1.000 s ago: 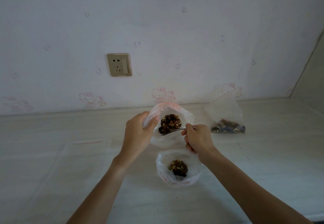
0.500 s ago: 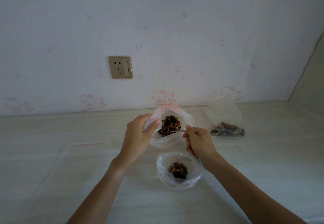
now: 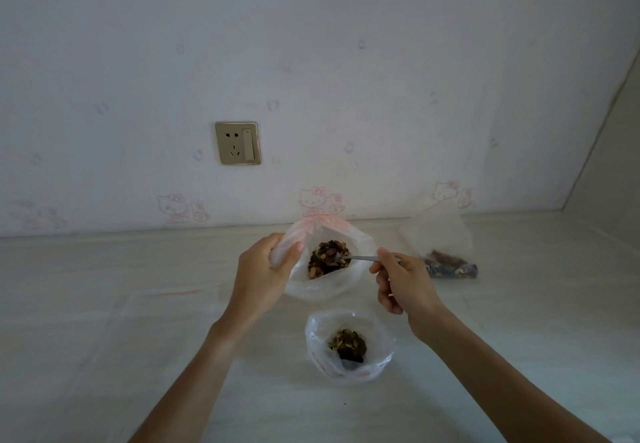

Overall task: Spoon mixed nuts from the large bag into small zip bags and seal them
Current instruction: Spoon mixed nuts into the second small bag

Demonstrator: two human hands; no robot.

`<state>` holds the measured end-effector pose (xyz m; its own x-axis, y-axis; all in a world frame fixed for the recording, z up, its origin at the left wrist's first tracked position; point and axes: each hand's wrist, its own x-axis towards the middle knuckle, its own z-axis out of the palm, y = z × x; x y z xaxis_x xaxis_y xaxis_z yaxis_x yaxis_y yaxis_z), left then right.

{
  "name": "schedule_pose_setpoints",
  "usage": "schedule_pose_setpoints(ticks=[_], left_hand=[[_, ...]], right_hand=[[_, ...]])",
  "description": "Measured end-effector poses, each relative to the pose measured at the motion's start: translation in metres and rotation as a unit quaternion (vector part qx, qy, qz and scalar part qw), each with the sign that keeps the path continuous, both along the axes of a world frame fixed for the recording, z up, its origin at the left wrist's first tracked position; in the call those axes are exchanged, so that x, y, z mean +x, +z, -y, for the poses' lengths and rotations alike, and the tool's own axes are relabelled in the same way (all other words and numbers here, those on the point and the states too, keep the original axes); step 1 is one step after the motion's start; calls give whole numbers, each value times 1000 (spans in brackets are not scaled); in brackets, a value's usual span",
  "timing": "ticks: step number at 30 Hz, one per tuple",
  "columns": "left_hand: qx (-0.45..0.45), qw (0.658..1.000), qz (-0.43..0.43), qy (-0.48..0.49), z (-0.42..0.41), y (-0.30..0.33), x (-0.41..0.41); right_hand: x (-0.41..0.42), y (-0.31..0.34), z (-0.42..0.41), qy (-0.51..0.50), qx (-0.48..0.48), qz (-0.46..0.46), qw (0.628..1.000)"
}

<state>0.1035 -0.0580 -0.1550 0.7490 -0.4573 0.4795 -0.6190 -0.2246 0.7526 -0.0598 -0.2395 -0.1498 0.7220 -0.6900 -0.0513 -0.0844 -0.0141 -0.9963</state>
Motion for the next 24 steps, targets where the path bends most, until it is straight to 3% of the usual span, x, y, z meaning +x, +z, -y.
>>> schedule_pose_setpoints(ticks=[6,11,14,20,24], left_hand=[[35,999,9,17,-16,9,-7],[52,987,118,96,-42,18,-31],[42,985,143,82,-55,16,-55],[173,984,-47,-7,-59,-6,-87],[144,976,-159,-32,-48,-14,-94]], right_hand=[[-13,24,5,7,3,38,999],[-37,34,3,32,14,68,997],[-56,31,-2,57,20,64,996],[-89,21,-13,107,4,28,994],[-101,19,-20,124,-81,13,989]])
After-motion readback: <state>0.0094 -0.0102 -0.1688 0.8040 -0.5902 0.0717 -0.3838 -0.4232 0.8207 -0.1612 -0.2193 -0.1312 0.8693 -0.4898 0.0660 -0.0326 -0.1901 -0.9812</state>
